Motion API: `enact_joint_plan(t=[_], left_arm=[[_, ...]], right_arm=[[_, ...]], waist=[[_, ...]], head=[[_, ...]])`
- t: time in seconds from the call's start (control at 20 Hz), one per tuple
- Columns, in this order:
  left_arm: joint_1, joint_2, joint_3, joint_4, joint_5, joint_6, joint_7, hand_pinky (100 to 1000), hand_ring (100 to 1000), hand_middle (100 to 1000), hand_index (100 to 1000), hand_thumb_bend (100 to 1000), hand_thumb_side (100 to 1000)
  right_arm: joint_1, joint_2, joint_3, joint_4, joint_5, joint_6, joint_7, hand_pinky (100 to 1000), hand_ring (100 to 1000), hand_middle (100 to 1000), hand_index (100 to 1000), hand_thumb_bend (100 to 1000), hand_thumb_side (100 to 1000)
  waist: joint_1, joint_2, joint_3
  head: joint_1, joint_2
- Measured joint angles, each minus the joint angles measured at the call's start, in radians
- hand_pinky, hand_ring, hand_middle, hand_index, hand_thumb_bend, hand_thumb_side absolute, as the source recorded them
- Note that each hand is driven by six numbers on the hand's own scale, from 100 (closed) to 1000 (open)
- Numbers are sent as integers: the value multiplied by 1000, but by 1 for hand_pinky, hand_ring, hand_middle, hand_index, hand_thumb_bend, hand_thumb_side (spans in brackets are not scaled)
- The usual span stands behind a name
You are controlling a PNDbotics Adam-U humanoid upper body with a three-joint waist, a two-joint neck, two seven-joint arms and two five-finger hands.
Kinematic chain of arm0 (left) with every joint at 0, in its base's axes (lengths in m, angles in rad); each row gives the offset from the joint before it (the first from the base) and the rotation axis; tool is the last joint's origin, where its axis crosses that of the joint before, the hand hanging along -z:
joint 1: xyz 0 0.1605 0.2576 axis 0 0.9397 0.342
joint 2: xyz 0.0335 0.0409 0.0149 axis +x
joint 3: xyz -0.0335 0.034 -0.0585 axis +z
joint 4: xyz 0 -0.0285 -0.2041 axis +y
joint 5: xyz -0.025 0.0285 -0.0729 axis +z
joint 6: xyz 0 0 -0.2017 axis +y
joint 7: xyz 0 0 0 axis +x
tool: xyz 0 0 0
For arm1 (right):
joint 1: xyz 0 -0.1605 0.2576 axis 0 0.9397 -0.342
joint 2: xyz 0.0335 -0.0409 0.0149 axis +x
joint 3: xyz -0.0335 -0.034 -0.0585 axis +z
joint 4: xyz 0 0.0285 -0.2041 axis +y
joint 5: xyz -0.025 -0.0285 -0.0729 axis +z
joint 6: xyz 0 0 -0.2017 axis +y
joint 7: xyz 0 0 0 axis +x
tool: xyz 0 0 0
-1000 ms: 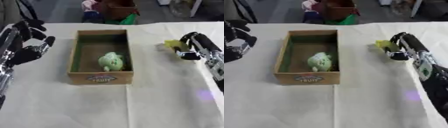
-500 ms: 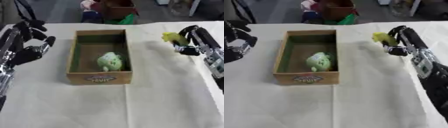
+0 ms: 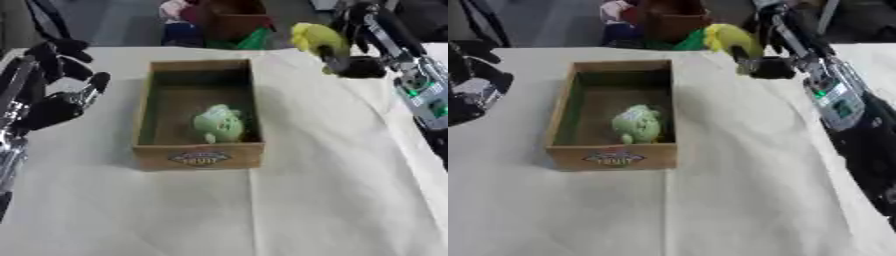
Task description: Pick up objects on the table and place them in the box.
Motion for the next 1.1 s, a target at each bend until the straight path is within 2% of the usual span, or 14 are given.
enact_joint_plan(t=[0.25,0.3,0.35,0.4,0.5,0.65,0.7,0.75,0.8,0.9,0.95,1.1], left_arm=[[0,-1,0,0,4,0,0,657,599,608,777,410,257],[0,-1,0,0,4,0,0,657,599,607,777,410,257],[-1,-1,0,0,5,0,-1,656,599,607,777,410,257],[-2,-2,-1,0,5,0,-1,656,599,607,777,411,257],[-3,-7,-2,-1,7,-1,-3,656,599,606,777,411,257],[-6,-10,-3,-1,9,-1,-5,656,599,606,777,411,257],[-8,-10,-3,-1,9,0,-6,655,598,604,777,412,258],[-9,-11,-4,-1,10,0,-6,655,598,604,777,412,258],[-10,-14,-4,-1,12,0,-6,655,597,604,777,412,258],[-10,-18,-4,-1,14,1,-7,655,597,604,777,412,258],[-10,-19,-4,-2,14,1,-8,654,597,603,776,413,260],[-10,-19,-4,-2,16,2,-8,654,597,603,776,412,261]], right_arm=[[-36,37,33,-21,-31,-33,126,197,401,451,491,100,172],[-40,44,35,-18,-33,-39,142,247,427,471,500,100,178],[-45,51,35,-9,-33,-44,157,252,429,473,502,100,178],[-53,65,35,7,-30,-50,174,287,448,487,518,100,182],[-75,108,35,53,-7,-63,204,293,451,490,522,100,183],[-88,149,27,111,31,-87,223,293,451,490,522,100,183],[-89,154,24,123,40,-93,223,430,539,593,629,165,350],[-89,158,19,135,48,-96,223,436,544,599,638,227,373],[-90,166,14,150,58,-96,223,450,554,613,658,334,420],[-99,188,7,183,85,-88,216,450,554,613,658,334,420],[-103,196,4,197,101,-86,210,472,575,640,697,457,487],[-106,212,-7,221,147,-78,178,475,578,643,701,455,494]], waist=[[-2,0,14],[-2,0,14],[-2,0,18],[0,0,27],[0,0,42],[0,0,43],[1,0,43],[1,0,47],[2,0,55],[4,0,61],[4,0,60],[3,0,60]], head=[[-7,0],[-8,0],[-10,-1],[-14,-1],[-22,-3],[-28,-7],[-30,-9],[-31,-9],[-35,-9],[-40,-10],[-41,-10],[-43,-10]])
